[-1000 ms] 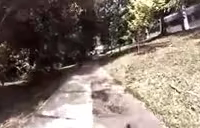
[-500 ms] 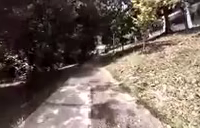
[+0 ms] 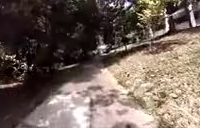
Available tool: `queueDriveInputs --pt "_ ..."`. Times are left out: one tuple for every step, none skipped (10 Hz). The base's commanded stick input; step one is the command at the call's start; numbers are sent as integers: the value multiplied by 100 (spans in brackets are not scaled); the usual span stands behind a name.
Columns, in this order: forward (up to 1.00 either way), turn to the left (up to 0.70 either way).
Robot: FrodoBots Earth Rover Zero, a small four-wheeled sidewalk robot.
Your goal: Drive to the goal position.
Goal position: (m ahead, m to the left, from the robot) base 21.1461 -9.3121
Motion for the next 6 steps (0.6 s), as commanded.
queueDriveInputs --pt "100 0" --pt "100 0" --pt "100 0" --pt "100 0" --pt "100 0" --pt "100 0"
